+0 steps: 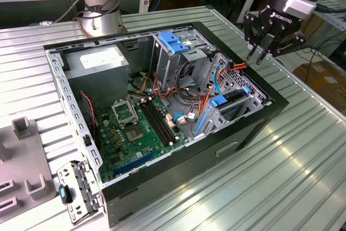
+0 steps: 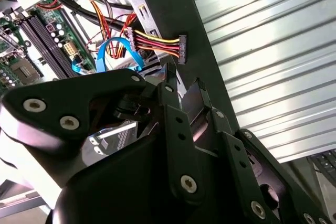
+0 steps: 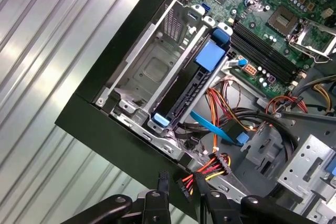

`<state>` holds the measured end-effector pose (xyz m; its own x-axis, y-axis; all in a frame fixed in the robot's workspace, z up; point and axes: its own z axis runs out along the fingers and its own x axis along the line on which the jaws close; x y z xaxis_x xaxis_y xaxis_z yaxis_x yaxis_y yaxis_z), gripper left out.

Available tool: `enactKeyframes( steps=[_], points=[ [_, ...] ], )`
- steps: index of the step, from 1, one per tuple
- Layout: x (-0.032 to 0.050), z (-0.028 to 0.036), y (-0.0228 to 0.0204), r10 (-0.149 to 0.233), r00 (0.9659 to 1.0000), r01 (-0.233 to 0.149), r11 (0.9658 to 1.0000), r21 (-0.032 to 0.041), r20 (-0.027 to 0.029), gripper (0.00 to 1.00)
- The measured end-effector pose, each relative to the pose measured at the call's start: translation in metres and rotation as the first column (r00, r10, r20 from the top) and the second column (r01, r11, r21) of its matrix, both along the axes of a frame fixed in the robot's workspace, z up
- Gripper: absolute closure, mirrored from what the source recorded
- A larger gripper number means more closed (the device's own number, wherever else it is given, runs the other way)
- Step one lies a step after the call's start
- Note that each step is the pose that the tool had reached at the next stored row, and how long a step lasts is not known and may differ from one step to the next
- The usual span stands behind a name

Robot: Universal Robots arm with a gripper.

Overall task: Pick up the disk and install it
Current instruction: 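Insert the first disk wire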

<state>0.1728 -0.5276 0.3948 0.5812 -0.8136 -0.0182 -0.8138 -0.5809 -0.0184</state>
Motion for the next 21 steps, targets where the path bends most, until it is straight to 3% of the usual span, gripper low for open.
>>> enactKeyframes(
  steps=[4, 7, 9, 16, 21],
  points=[
    [0.0000, -0.0001, 0.0000, 0.019, 0.9998, -0.019, 0.9998, 0.0000, 0.0000, 0.68],
    [0.0001, -0.0009, 0.0002, 0.063, 0.9980, -0.063, 0.9980, 0.0000, 0.0000, 0.68],
    [0.0003, -0.0021, 0.0007, 0.105, 0.9945, -0.105, 0.9945, 0.0002, 0.0000, 0.68],
    [0.0027, -0.0052, 0.0024, 0.177, 0.9842, -0.177, 0.9842, 0.0001, 0.0000, 0.68],
    [0.0031, -0.0064, 0.0036, 0.229, 0.9733, -0.229, 0.9733, -0.0002, 0.0004, 0.68]
  ],
)
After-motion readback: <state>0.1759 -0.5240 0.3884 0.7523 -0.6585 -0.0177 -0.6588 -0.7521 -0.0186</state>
